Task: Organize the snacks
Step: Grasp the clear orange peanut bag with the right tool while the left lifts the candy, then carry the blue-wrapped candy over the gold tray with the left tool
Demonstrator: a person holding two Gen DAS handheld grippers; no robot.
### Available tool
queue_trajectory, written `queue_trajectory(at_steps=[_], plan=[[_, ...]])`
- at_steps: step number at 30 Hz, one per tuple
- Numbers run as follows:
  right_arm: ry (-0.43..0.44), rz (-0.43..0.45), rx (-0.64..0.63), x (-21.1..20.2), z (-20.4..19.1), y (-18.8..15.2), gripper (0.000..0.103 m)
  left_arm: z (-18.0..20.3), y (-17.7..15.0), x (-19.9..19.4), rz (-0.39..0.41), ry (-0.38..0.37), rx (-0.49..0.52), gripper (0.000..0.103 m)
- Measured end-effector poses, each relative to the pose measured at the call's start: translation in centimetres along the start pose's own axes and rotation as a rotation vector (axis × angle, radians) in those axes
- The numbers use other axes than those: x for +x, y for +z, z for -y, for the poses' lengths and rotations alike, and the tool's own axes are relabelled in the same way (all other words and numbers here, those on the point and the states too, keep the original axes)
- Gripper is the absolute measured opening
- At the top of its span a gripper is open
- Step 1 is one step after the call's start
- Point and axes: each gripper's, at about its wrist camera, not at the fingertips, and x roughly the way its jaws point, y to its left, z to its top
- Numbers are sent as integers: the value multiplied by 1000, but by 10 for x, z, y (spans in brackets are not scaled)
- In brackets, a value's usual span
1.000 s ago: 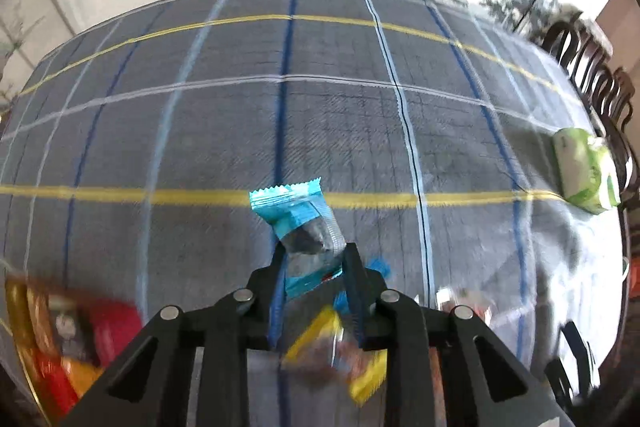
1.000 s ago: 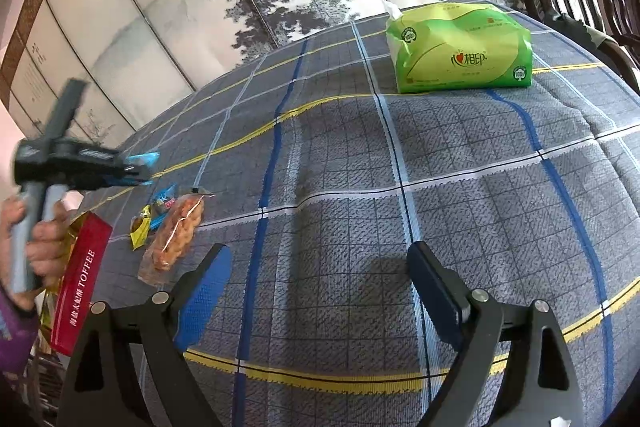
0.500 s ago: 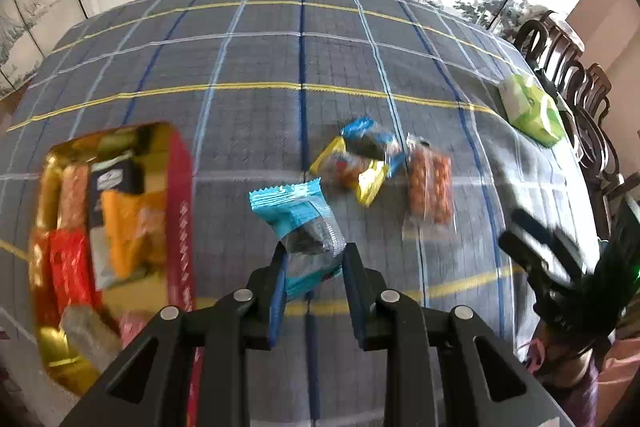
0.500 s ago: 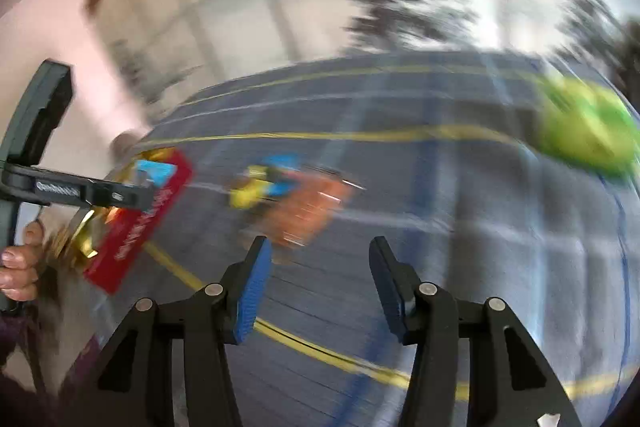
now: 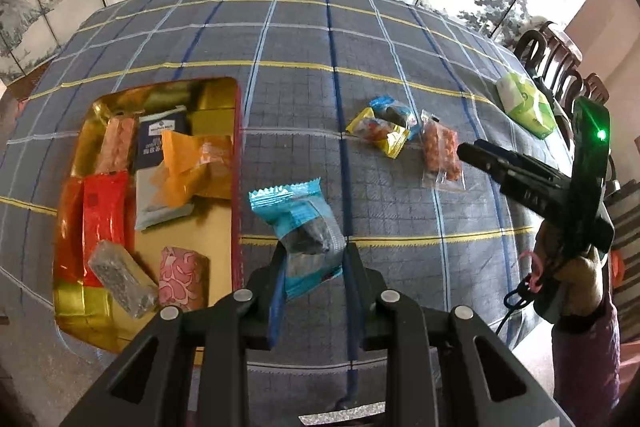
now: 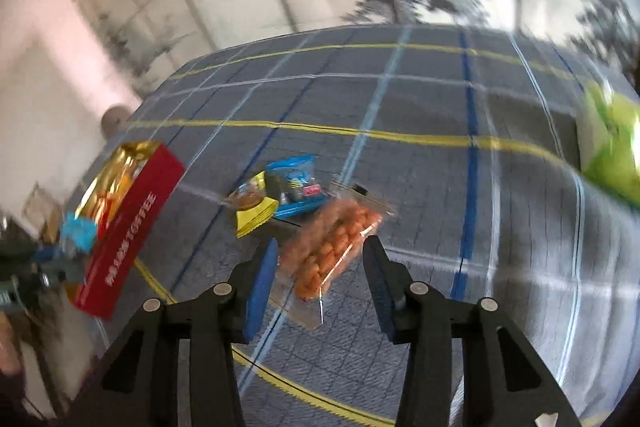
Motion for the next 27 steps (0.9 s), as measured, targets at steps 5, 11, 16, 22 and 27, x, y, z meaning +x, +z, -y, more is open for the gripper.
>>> queue_trajectory(at_steps=[5,11,16,22,27], plan=[[-77,-46,52,19,-16,5,43,2,-6,2,-16,-23,3,26],[-175,-66,51,44,-20,4,59,2,-9,-4,0,-24,16,27],[-174,-51,-4,35,-17,-3,35,-2,-12,-7,2,-24,16,27],[-179,34,47,-4,11,-25,35,-6,-18,-19,32,-19,12,27],[-227,76,110,-19,35,-43,35,-8,-24,-31,72,23,15,27]])
